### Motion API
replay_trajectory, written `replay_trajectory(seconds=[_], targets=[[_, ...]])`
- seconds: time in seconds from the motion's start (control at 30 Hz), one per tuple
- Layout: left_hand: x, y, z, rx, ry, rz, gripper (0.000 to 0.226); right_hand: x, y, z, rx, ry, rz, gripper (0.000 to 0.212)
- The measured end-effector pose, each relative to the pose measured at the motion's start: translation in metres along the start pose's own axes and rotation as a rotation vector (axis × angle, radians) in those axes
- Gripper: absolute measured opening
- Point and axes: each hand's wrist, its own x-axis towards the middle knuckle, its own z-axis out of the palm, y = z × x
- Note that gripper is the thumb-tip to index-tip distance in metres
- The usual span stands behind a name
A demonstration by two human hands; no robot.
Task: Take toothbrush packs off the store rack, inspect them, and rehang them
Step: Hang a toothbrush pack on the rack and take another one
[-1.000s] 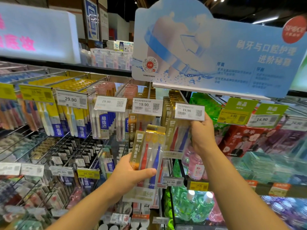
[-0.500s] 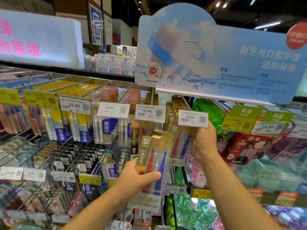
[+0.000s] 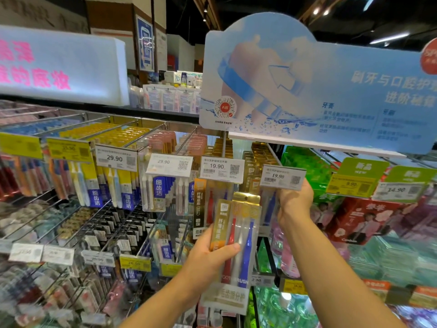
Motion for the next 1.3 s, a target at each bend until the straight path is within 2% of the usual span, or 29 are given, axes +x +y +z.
replay_trajectory(seconds=[0.13,0.33,0.4,0.5,0.57,0.73,0.83,1.17,1.3], targets=[[0.002,-0.001,0.003,-0.020,-0.004,-0.008,0.025,-0.012,0.004,-0.007,-0.052,-0.010,-0.041,0.030],[0.011,-0.009,0.014,-0.012,-0.033,0.005,0.039,-0.026,0.028,-0.026,-0.078,0.054,-0.076,0.014],[0.015,-0.011,0.020,-0.003,-0.020,-0.007,0.047,-0.034,0.034,-0.035,-0.024,-0.056,-0.026,0.015],[0.024,-0.014,0.028,0.031,-0.006,0.000,0.041,-0.045,0.033,-0.045,0.035,-0.303,0.032,0.023],[0.028,-0.014,0.032,0.067,0.012,0.004,0.037,-0.044,0.029,-0.049,0.058,-0.368,0.031,0.022],[0.036,-0.011,0.039,0.116,0.019,0.063,0.033,-0.033,0.019,-0.053,0.043,-0.381,0.009,0.017],[0.042,-0.010,0.042,0.121,0.015,0.114,0.022,-0.028,0.017,-0.050,0.037,-0.355,-0.007,0.013],[0.049,-0.011,0.047,0.127,0.057,0.183,0.021,-0.020,0.011,-0.046,0.061,-0.347,-0.182,0.021],[0.051,-0.012,0.046,0.186,0.116,0.212,0.021,-0.018,0.013,-0.043,0.067,-0.359,-0.216,0.018]])
